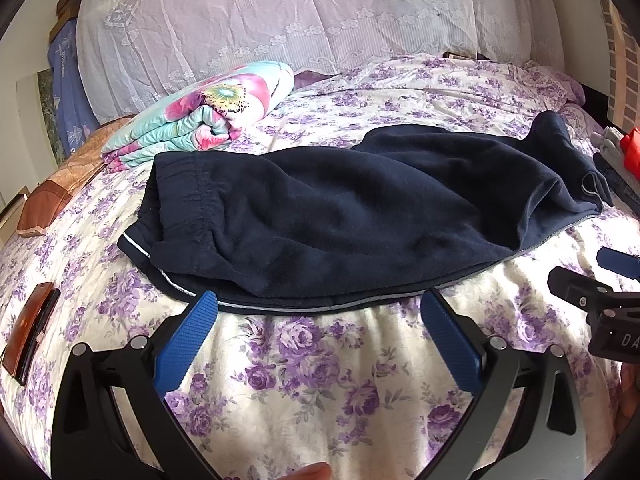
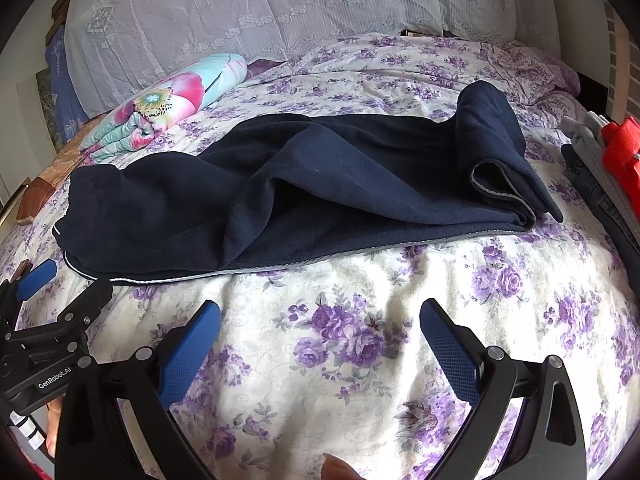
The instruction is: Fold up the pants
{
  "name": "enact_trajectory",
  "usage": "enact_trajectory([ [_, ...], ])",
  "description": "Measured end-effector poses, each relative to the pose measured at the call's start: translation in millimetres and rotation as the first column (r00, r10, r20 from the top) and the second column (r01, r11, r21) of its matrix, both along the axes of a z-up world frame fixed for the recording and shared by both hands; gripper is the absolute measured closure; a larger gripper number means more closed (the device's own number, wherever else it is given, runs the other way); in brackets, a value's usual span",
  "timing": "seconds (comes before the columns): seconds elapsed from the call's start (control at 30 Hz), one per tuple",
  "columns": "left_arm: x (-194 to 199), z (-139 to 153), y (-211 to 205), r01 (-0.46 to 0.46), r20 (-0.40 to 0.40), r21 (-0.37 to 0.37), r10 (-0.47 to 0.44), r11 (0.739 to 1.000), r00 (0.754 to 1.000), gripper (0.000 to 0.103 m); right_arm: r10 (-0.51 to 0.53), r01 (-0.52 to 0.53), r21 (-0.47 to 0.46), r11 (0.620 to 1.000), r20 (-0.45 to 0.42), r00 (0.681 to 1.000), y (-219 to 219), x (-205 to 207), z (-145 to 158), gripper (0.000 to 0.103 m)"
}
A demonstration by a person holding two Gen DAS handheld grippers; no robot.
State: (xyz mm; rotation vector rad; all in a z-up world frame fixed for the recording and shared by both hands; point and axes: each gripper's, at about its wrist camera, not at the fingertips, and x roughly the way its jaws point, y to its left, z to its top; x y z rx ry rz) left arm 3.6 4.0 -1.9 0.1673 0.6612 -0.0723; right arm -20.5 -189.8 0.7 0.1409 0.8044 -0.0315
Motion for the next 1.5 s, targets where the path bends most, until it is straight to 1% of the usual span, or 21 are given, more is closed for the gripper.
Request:
enact_trajectory([
  [1.5, -0.7, 3.3, -3.7, -0.002, -0.006, -0.006, 0.001, 1.000, 1.000, 0.004, 0.002, -0.002, 0.002, 1.000, -0.003, 1.000, -1.2, 1.2, 0.2, 0.003],
])
